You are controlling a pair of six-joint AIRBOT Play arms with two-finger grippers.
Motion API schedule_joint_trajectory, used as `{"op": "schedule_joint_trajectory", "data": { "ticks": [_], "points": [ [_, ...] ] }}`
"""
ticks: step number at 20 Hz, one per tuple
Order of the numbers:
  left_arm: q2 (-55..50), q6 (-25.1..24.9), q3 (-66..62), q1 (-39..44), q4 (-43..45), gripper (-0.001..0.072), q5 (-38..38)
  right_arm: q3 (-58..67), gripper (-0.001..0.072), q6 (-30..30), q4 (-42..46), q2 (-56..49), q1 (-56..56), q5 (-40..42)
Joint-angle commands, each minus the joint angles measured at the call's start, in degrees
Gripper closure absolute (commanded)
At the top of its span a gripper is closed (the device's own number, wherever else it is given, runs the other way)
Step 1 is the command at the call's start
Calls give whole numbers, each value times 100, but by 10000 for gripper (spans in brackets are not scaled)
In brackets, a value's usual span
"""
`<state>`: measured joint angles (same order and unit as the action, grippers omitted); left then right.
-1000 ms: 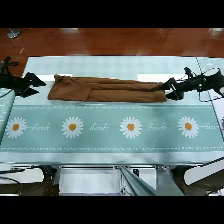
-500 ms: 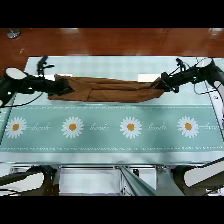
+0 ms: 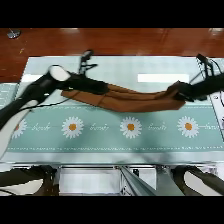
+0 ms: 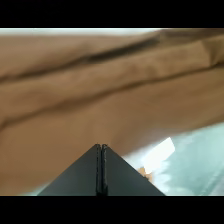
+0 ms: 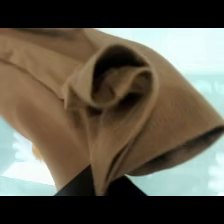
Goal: Fold the shirts.
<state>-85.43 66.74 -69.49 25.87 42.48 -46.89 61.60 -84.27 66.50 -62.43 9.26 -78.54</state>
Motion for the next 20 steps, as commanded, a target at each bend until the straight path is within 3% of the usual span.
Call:
{"op": "schedule_joint_trajectory", "data": {
  "ticks": [1,5,12,15,20],
  "points": [
    [-916,396,-885,1012,-7,685,157,-1038,678,-177,129,1703,-7,-129],
    [-2133,960,-2006,1862,-11,685,-511,-1327,678,-372,136,2573,-7,-350],
    [-2730,1132,-2385,2837,-138,684,-1294,-1309,677,-354,-404,2699,-9,157],
    [-2588,1049,-2756,2363,-81,685,-1764,-1309,677,-140,-1113,2586,-9,249],
    [-1668,1375,-3014,190,931,685,-2704,-1263,677,61,-1893,2157,-431,730]
  ]
}}
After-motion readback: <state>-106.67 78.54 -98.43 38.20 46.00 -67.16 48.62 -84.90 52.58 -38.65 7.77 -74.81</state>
